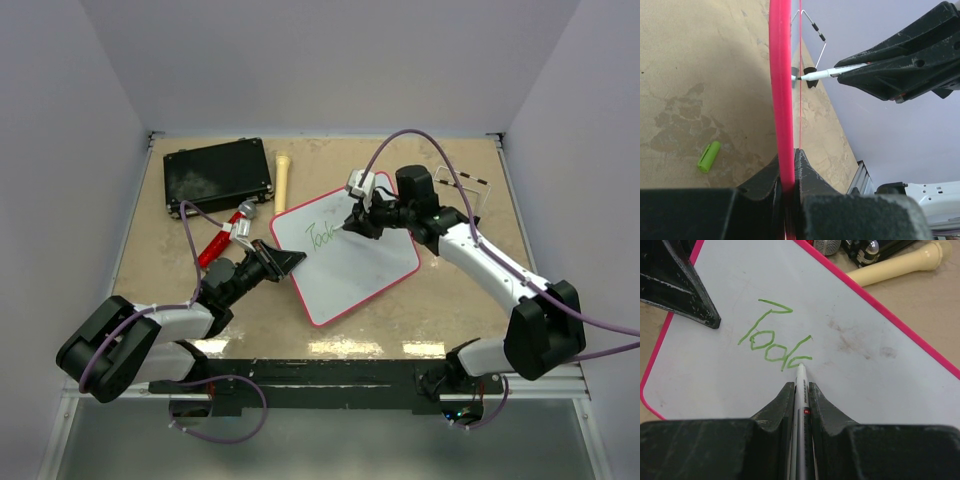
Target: Write a sentence on the whiteboard
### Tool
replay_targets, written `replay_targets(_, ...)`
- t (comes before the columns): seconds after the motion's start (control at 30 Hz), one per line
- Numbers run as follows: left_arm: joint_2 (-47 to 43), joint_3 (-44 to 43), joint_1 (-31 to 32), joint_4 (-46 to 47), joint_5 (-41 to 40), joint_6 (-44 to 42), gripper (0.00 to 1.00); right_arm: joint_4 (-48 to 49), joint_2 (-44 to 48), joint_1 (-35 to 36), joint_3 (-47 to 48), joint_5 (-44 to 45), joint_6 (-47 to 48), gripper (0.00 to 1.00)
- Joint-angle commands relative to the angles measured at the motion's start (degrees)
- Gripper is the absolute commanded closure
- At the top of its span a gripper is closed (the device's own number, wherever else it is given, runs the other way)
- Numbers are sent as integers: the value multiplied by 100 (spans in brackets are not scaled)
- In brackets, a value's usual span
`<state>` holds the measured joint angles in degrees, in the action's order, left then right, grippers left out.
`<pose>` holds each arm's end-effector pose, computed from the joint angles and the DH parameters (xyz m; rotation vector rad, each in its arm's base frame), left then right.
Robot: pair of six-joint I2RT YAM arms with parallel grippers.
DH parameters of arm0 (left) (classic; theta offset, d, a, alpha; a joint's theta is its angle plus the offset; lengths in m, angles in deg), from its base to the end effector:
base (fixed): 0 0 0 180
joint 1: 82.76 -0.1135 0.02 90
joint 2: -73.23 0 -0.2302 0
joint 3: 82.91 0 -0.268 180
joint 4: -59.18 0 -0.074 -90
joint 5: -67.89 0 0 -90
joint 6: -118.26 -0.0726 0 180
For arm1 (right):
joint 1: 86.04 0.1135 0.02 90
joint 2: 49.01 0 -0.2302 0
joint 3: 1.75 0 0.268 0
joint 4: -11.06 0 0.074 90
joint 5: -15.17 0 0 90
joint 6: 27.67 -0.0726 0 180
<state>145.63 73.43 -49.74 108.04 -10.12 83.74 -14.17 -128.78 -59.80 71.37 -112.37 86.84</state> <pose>0.2200 -0.1609 0.1318 -0.1588 1.7371 -1.3436 0.3007 0.1975 0.2395 -1.2230 1.6791 0.7107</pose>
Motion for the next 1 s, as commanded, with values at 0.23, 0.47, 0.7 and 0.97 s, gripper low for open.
replay_targets(0.23, -86, -185, 21, 508, 172, -389, 100, 219, -100, 4, 380, 309, -52, 100)
replay_targets(0.47, -60, -202, 21, 508, 190, -389, 100, -211, 22, 4, 231, 142, 229, 100)
replay_targets(0.7, -24, -185, 21, 561, 199, -380, 100, -572, 189, -5, 55, 115, 467, 100)
replay_targets(0.97, -33, -176, 21, 570, 181, -380, 100, -186, 321, -101, 90, 264, 221, 100)
